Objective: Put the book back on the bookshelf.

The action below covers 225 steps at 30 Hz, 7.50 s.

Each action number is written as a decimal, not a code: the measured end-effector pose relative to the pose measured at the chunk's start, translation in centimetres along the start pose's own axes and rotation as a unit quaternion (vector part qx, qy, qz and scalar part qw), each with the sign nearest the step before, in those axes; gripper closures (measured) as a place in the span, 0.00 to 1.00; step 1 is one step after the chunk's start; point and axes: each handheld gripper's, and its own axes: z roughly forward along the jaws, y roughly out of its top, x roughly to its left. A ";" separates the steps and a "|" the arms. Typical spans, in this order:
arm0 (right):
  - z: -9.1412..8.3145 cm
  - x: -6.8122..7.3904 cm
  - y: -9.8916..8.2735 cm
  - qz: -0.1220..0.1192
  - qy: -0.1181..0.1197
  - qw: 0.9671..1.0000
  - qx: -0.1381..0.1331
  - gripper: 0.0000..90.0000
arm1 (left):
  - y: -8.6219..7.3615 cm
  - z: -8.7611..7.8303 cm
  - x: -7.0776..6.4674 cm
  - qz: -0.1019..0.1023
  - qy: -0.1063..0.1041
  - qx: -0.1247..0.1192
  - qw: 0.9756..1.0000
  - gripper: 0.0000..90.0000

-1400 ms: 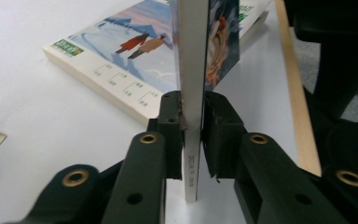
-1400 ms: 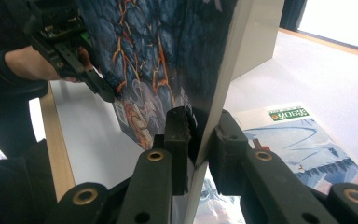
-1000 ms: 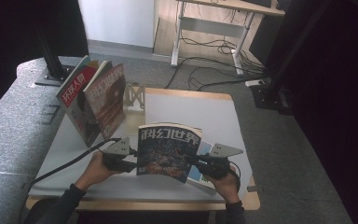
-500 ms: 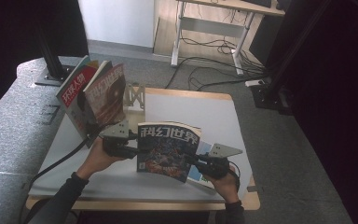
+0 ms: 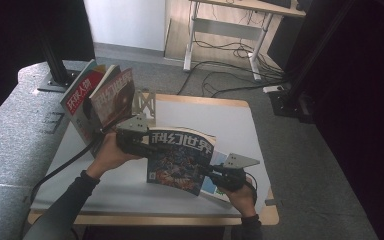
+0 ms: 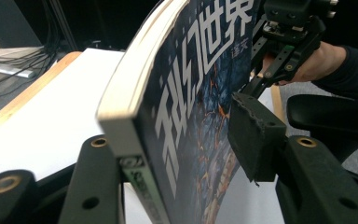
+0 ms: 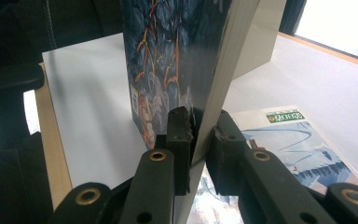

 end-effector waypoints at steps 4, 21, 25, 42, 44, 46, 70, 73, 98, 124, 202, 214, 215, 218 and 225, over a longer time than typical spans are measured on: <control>0.0 -0.1 0.0 0.001 -0.001 1.000 0.002 0.87 | 0.5 0.2 0.2 -0.011 0.002 0.008 1.000 0.68; -0.9 -1.4 -0.8 0.020 -0.040 0.999 -0.011 0.71 | 0.5 -0.8 -1.2 0.020 0.000 0.027 0.999 0.91; -1.5 -2.1 -1.4 0.027 -0.054 0.998 -0.010 0.57 | 0.5 -1.0 -1.5 0.032 0.007 0.029 0.999 0.91; 2.1 -5.8 -6.4 0.090 -0.207 0.960 0.164 0.00 | 0.8 -1.0 -1.5 -0.006 -0.004 0.020 1.000 0.92; 2.3 -6.0 -6.9 0.094 -0.203 0.960 0.169 0.00 | 1.0 -1.3 -1.5 -0.010 -0.001 0.020 1.000 0.92; 2.4 -6.1 -7.1 0.102 -0.199 0.962 0.158 0.00 | 1.1 -1.8 -1.4 -0.015 0.003 0.018 1.000 0.92; 2.5 -5.8 -8.2 0.098 -0.215 0.966 0.104 0.00 | 2.3 -7.8 0.0 -0.068 0.098 0.004 0.993 0.92; 2.4 -5.8 -8.2 0.097 -0.215 0.966 0.104 0.00 | 2.3 -8.3 0.4 -0.075 0.119 0.009 0.990 0.92; 2.4 -5.8 -8.3 0.097 -0.213 0.967 0.100 0.00 | 0.2 -13.3 3.0 -0.150 0.231 -0.011 0.961 0.92; 2.4 -5.8 -8.3 0.096 -0.214 0.967 0.098 0.00 | -1.3 -15.2 5.5 -0.203 0.332 -0.025 0.921 0.92; 2.3 -5.8 -8.4 0.097 -0.212 0.968 0.098 0.00 | -1.0 -11.6 8.3 -0.215 0.338 0.031 0.916 0.92; 2.3 -5.8 -8.4 0.097 -0.213 0.968 0.096 0.00 | 0.1 -9.9 9.6 -0.208 0.368 0.014 0.906 0.92; 2.3 -5.8 -8.4 0.097 -0.212 0.968 0.096 0.00 | 0.2 -9.8 9.7 -0.208 0.370 0.014 0.905 0.92; 2.3 -5.8 -8.4 0.097 -0.212 0.968 0.096 0.00 | 0.2 -9.4 10.0 -0.206 0.375 0.012 0.904 0.92; 2.3 -5.8 -8.4 0.097 -0.212 0.968 0.096 0.00 | -0.1 -8.4 10.4 -0.198 0.372 0.036 0.906 0.92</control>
